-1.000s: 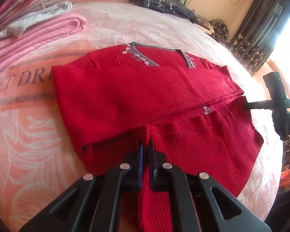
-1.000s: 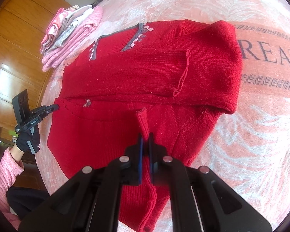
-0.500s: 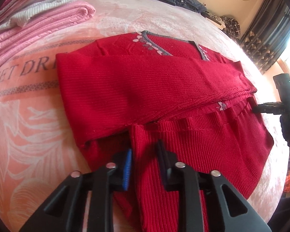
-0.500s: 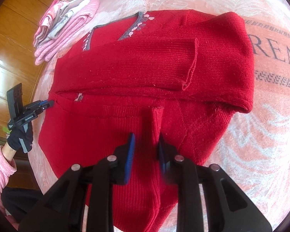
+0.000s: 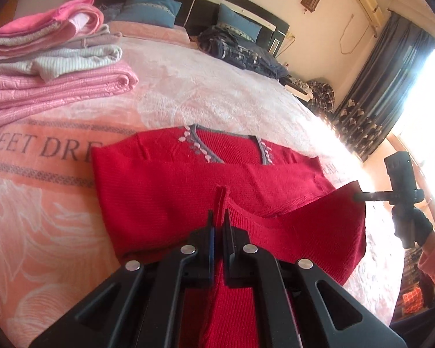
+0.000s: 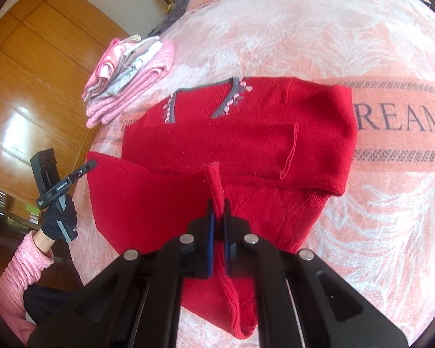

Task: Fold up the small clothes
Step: 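Lift the hem with both tools and fold it over the collar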

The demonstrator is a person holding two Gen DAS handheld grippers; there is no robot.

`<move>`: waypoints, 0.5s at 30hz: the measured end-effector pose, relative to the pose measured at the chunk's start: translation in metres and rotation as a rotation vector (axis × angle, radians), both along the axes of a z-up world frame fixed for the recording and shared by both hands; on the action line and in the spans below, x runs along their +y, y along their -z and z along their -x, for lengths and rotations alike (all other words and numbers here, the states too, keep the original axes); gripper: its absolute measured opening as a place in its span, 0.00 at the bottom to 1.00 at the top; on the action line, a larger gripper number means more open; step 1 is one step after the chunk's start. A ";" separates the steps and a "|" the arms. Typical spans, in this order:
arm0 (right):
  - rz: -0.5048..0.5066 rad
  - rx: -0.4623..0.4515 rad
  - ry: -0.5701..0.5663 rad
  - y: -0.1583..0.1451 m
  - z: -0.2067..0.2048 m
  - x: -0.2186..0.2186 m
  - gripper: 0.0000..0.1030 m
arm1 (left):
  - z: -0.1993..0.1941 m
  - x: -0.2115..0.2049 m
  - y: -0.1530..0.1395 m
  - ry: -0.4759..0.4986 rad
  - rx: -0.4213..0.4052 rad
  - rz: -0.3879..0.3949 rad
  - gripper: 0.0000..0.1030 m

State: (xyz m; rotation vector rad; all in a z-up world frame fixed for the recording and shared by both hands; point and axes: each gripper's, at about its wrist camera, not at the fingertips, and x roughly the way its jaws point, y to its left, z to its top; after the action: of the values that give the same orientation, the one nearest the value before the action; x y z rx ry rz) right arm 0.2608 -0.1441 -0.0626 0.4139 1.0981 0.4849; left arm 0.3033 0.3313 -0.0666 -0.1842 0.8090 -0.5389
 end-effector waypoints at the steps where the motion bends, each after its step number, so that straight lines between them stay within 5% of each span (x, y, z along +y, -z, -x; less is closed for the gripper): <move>1: -0.007 -0.012 0.021 -0.006 -0.004 -0.004 0.03 | -0.004 0.001 -0.004 -0.016 -0.006 0.012 0.03; 9: 0.010 -0.102 0.152 -0.038 -0.061 -0.018 0.03 | -0.062 0.013 -0.035 -0.147 -0.069 0.102 0.03; 15: 0.082 -0.089 0.195 -0.020 -0.131 -0.007 0.03 | -0.126 -0.003 -0.026 -0.182 -0.080 0.054 0.03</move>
State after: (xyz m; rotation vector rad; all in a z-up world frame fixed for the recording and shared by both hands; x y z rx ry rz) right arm 0.3923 -0.1509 -0.0428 0.4184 0.9775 0.2825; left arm 0.4293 0.3287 -0.0410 -0.2816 0.6919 -0.3946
